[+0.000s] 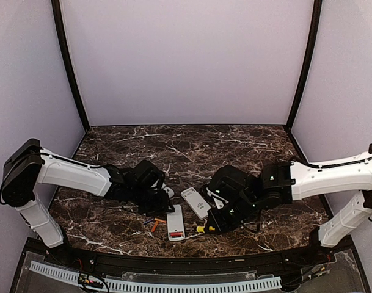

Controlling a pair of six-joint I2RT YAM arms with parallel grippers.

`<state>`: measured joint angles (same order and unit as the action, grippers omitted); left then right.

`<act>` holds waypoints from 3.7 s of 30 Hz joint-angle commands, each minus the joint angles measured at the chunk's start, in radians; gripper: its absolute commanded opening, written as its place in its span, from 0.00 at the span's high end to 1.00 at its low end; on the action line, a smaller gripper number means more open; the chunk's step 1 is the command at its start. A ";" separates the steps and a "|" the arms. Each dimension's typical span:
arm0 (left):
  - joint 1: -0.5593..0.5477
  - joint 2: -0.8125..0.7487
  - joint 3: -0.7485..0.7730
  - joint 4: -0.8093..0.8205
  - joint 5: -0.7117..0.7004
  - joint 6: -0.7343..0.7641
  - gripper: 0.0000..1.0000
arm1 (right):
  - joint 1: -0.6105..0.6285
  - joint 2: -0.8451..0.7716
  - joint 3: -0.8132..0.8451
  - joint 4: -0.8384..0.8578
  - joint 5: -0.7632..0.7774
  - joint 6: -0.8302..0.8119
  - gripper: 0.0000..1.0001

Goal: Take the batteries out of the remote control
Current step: Remove the battery from the remote control without the battery cover.

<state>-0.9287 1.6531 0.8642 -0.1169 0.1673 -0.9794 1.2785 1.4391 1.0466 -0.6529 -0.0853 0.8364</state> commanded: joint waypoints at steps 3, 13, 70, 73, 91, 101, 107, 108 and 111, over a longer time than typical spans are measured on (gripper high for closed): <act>-0.002 0.010 0.011 -0.007 0.005 0.027 0.60 | 0.022 0.045 0.072 -0.025 0.026 0.006 1.00; -0.002 0.016 0.012 -0.015 -0.005 0.039 0.63 | 0.035 0.109 0.105 -0.070 0.027 0.026 1.00; -0.002 -0.006 -0.024 0.016 0.011 0.028 0.72 | 0.073 0.193 0.252 -0.185 0.082 0.060 1.00; -0.002 -0.007 -0.024 0.017 0.012 0.029 0.72 | 0.075 0.197 0.257 -0.180 0.081 0.053 1.00; -0.001 0.035 -0.023 0.100 0.057 0.054 0.73 | 0.075 0.215 0.283 -0.163 0.082 0.016 1.00; -0.001 0.078 -0.017 0.140 0.076 0.088 0.73 | 0.073 0.212 0.288 -0.172 0.081 -0.057 1.00; -0.001 0.094 -0.008 0.136 0.085 0.122 0.73 | 0.073 0.232 0.313 -0.194 0.081 -0.106 1.00; -0.002 0.098 -0.005 0.133 0.086 0.127 0.73 | 0.073 0.234 0.316 -0.199 0.081 -0.114 1.00; -0.002 0.104 -0.003 0.126 0.092 0.146 0.73 | 0.070 0.239 0.321 -0.197 0.081 -0.132 1.00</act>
<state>-0.9272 1.7313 0.8520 0.0277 0.2317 -0.8780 1.3426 1.6588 1.3376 -0.8349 -0.0216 0.7479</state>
